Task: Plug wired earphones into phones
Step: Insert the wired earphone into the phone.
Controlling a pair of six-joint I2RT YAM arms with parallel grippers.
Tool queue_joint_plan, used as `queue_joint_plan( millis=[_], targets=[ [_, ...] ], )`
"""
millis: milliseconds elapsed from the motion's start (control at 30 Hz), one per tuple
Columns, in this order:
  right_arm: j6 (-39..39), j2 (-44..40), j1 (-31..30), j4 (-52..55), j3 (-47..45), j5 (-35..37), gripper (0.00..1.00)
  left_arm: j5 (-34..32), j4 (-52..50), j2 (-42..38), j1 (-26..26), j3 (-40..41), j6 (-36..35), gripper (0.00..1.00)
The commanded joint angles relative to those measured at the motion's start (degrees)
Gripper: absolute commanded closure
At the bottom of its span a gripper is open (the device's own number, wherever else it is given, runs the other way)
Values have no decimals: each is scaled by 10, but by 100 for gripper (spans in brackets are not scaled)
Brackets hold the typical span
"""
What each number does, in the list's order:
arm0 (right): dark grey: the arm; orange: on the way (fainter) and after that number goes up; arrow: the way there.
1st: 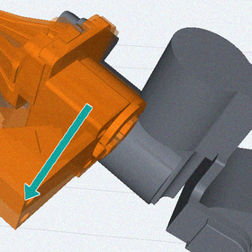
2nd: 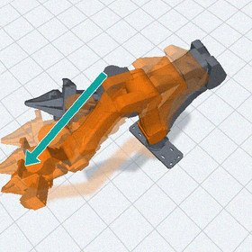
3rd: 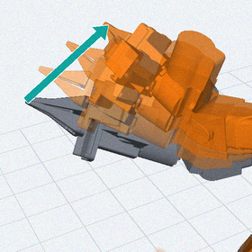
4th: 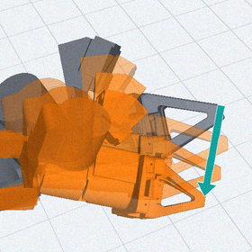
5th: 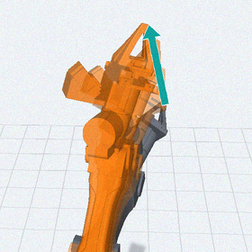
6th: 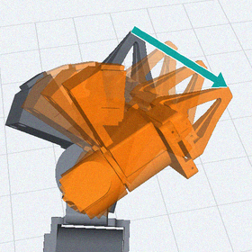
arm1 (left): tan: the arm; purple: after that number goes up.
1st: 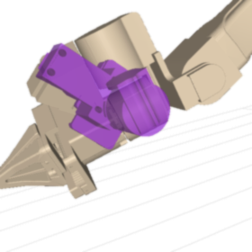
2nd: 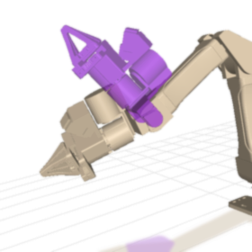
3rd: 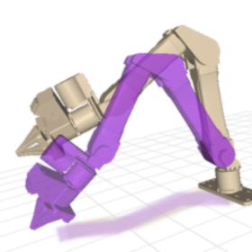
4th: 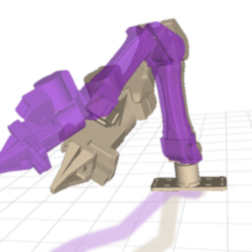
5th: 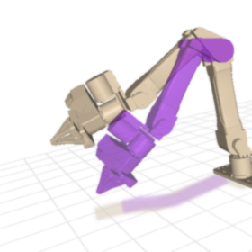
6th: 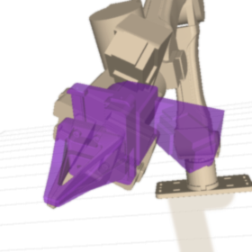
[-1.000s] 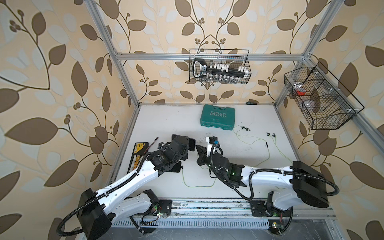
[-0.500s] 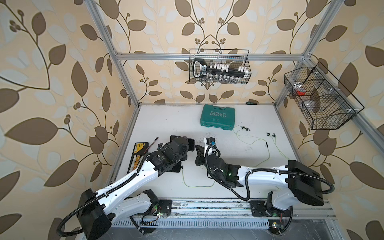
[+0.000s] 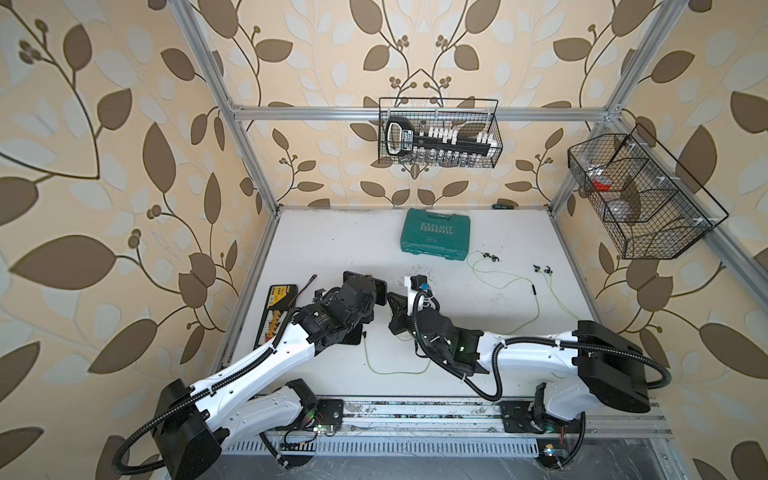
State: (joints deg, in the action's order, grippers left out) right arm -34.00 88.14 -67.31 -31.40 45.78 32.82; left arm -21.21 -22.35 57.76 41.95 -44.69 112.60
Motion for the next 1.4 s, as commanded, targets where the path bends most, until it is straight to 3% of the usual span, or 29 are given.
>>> queue_joint_plan(
  millis=[0, 200, 467, 967, 1200, 1300, 1367],
  targets=[
    [3, 8, 2, 2, 25, -38, 100, 49, 56, -18, 14, -6, -3, 63],
    [-16, 11, 18, -6, 18, -40, 100, 56, 58, -25, 14, -4, -3, 63],
    [51, -26, 39, -89, -35, -141, 100, 56, 43, -28, 14, -12, -9, 63],
    [71, -44, 57, -36, -28, -170, 100, 38, 14, -30, 14, -18, -13, 64],
    [44, -71, 57, 39, -13, -181, 87, -37, -43, -47, 13, -21, -12, 64],
    [31, -89, 57, 62, -17, -189, 72, -52, -39, -48, 13, -14, -7, 64],
    [27, -99, 58, 74, -19, -193, 70, -52, -26, -46, 13, -5, -4, 64]
  ],
)
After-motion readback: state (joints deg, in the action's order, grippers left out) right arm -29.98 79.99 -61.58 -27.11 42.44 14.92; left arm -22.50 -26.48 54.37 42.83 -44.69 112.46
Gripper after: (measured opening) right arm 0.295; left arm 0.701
